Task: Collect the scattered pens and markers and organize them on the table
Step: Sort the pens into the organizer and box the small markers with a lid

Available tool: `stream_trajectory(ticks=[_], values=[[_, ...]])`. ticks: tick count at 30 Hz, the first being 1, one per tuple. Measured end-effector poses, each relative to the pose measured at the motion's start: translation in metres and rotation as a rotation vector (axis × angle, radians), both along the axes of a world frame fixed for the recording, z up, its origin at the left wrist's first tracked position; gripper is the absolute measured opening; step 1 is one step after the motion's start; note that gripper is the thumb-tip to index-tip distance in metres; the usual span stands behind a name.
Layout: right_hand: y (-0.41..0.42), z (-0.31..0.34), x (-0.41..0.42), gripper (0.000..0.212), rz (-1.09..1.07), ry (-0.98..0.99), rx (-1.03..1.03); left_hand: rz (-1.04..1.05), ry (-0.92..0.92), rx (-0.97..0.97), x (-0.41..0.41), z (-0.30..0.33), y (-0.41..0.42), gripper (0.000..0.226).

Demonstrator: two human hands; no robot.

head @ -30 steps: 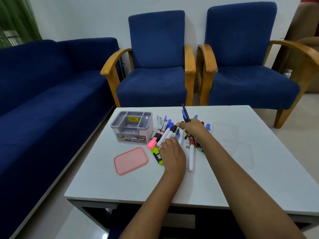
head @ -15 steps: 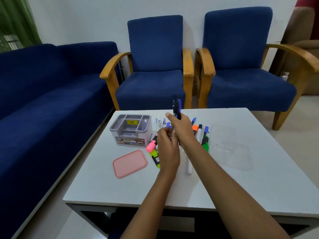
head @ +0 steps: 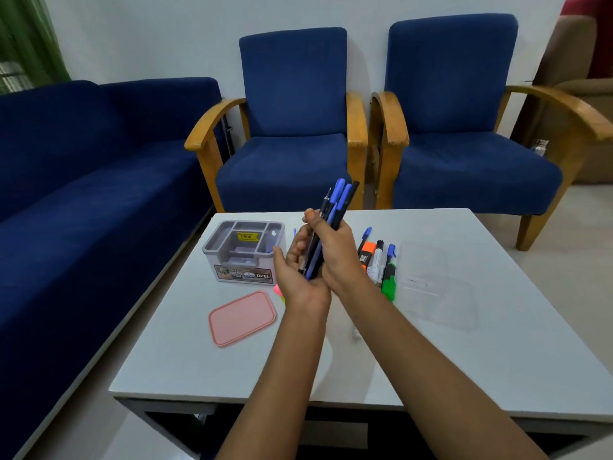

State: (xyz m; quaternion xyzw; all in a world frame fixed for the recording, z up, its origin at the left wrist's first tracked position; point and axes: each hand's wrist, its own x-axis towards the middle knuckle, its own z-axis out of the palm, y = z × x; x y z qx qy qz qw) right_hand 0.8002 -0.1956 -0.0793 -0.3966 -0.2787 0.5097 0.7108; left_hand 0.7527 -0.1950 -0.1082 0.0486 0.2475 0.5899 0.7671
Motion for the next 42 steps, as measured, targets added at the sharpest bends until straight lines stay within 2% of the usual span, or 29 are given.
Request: stream_trajectory(ticks=[2, 4, 7, 10, 12, 15, 19, 23, 26, 28, 30, 32, 34, 36, 39, 42], values=[[0.001, 0.008, 0.007, 0.006, -0.025, -0.049, 0.024, -0.018, 0.053, 0.033, 0.007, 0.002, 0.006, 0.047], [0.005, 0.019, 0.023, 0.006, -0.129, -0.048, 0.035, -0.048, 0.241, 0.067, 0.017, 0.002, 0.014, 0.045], [0.016, 0.036, 0.065, 0.012, -0.332, 0.063, 0.020, -0.106, 0.752, 0.233, 0.036, -0.002, 0.031, 0.021], [0.031, 0.042, 0.108, 0.007, -0.430, 0.016, -0.088, -0.238, 1.344, 0.596, 0.059, -0.009, 0.051, 0.013], [0.044, 0.041, 0.133, 0.005, -0.438, -0.065, -0.168, -0.296, 1.662, 0.714, 0.076, -0.010, 0.068, 0.011], [0.057, 0.040, 0.153, 0.007, -0.405, -0.177, -0.271, -0.407, 1.991, 0.747, 0.098, -0.012, 0.091, 0.022], [0.068, 0.034, 0.170, 0.015, -0.345, -0.266, -0.349, -0.495, 2.243, 0.681, 0.122, -0.014, 0.107, 0.041], [0.071, 0.026, 0.180, 0.014, -0.301, -0.267, -0.392, -0.502, 2.344, 0.722, 0.134, -0.015, 0.118, 0.033], [0.070, 0.022, 0.184, 0.015, -0.288, -0.268, -0.410, -0.484, 2.304, 0.677, 0.130, -0.006, 0.123, 0.030], [0.069, 0.019, 0.184, 0.018, -0.273, -0.283, -0.414, -0.398, 2.191, 0.634, 0.126, 0.003, 0.126, 0.029], [0.068, 0.017, 0.182, 0.022, -0.213, -0.292, -0.406, -0.313, 1.999, 0.650, 0.123, 0.018, 0.130, 0.026], [0.067, 0.017, 0.176, 0.023, -0.134, -0.309, -0.412, -0.355, 1.755, 0.693, 0.121, 0.038, 0.131, 0.026], [0.067, 0.016, 0.172, 0.022, -0.114, -0.287, -0.405, -0.449, 1.641, 0.753, 0.123, 0.055, 0.129, 0.028], [0.069, 0.014, 0.171, 0.019, -0.161, -0.236, -0.381, -0.483, 1.675, 0.826, 0.124, 0.062, 0.123, 0.026], [0.070, 0.012, 0.175, 0.016, -0.313, -0.196, -0.369, -0.405, 1.634, 0.907, 0.127, 0.056, 0.115, 0.029], [0.070, 0.017, 0.189, 0.020, -0.508, -0.154, -0.335, -0.475, 1.700, 0.853, 0.132, 0.038, 0.107, 0.038]])
